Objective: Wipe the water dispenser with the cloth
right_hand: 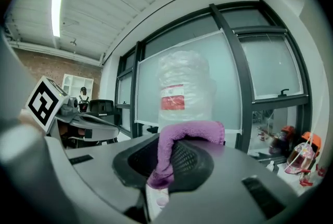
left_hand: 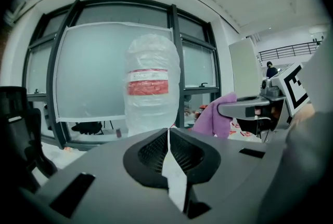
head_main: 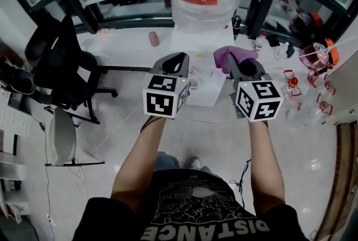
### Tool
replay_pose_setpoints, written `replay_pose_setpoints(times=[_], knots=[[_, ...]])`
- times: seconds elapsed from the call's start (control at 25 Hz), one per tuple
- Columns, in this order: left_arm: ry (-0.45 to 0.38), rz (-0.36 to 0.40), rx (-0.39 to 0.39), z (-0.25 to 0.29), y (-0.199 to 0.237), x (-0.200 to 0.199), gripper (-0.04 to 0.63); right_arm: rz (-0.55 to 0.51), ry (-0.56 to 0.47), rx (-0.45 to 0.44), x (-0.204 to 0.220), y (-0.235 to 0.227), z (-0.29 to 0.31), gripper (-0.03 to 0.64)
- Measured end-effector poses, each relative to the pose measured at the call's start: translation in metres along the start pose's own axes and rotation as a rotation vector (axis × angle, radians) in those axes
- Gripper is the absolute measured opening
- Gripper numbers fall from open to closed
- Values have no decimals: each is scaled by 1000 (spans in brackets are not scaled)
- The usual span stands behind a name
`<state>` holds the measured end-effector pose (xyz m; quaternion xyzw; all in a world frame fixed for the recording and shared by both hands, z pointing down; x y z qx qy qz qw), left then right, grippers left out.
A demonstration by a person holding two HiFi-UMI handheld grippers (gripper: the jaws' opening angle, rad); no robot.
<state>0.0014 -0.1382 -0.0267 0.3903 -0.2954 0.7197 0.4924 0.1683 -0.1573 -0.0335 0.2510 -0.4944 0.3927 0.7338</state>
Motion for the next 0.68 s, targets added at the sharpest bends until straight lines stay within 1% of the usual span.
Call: replay_pose_setpoints(times=[0.28, 0.68], knots=[[-1, -15, -17, -1, 4, 2, 32, -6, -14, 6, -8, -1, -2, 46], [-2, -20, -27, -4, 12, 4, 32, 5, -12, 5, -4, 1, 1, 46]])
Point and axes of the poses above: the fingertips, and each gripper's own axes: z forward along the fingers, y to its left, x out of its underside, the point moved 4 cm from there along -z, backward along the fingers, and after that the axes turned 15 degrees about y, right-handed, at the moved point
